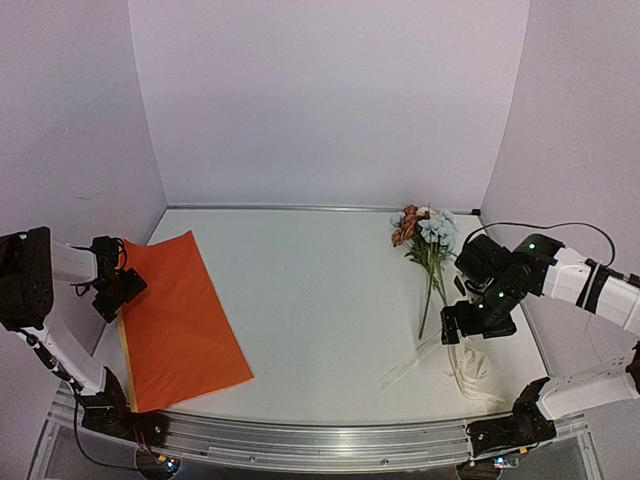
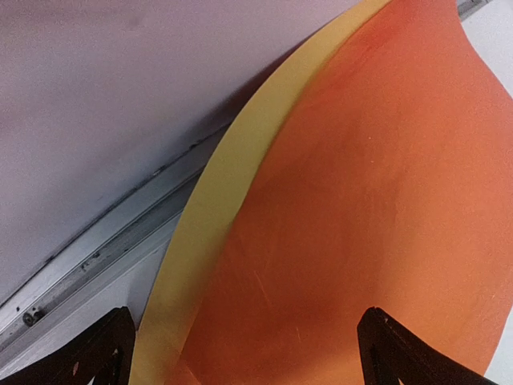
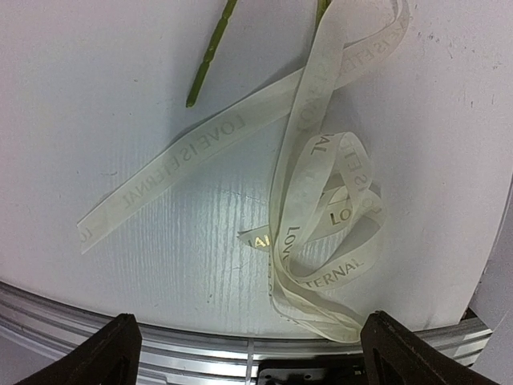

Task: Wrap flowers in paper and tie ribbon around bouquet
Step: Move the folded wrapping paper to the center of the board.

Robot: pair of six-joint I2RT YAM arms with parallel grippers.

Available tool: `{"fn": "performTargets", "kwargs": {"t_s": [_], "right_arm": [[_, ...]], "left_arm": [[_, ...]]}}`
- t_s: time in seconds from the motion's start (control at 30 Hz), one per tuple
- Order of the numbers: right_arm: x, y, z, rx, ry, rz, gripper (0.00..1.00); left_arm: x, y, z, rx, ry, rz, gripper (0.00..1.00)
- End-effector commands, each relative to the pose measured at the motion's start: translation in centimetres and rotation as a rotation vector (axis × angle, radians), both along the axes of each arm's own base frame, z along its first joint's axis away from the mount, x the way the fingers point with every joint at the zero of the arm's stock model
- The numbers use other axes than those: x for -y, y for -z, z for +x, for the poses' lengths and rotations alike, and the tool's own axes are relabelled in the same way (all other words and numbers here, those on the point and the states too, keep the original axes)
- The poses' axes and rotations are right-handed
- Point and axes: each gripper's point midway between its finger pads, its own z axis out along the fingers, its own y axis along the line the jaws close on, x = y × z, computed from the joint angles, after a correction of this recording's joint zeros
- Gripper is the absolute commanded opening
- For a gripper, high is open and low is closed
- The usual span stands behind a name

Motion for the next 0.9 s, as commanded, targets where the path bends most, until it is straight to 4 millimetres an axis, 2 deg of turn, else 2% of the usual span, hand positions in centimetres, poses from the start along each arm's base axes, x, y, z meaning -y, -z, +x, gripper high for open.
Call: {"fn": "performTargets", "kwargs": {"t_s": [0.0, 0.23, 0.43, 0.53, 0.6, 0.67, 0.87], "right_arm": [[0.2, -0.2, 0.3, 0.028, 0.015, 0.008, 0.98], [-0.1, 0.0, 0.7, 0.019, 0.028, 0.004, 0.98], [-0.9, 0.3, 1.0, -0.006, 0.045, 0.017, 0.98], [-1.6, 0.2, 1.1, -0.021, 0.045, 0.041, 0.98], [-2.2, 0.1, 1.2, -0.035, 0.046, 0.059, 0.98], [-2.7, -0.1, 1.2, -0.048, 0.047, 0.076, 0.98], [-5.3, -0.4, 1.5, -0.079, 0.017, 0.103, 0.98]], "left_arm": [[3.4, 0.5, 2.9, 0.05, 0.159, -0.114, 1.0], [9.6, 0.0, 5.6, 0.039, 0.315, -0.154, 0.99], [15.8, -0.8, 6.1, 0.075, 0.372, -0.25, 0.98], [19.2, -1.6, 6.3, 0.092, 0.426, -0.273, 0.98], [20.7, -2.5, 6.4, 0.103, 0.457, -0.278, 0.98], [21.5, -3.4, 6.2, 0.105, 0.476, -0.268, 0.98], [19.7, -6.3, 3.7, 0.065, 0.516, -0.157, 1.0]]}}
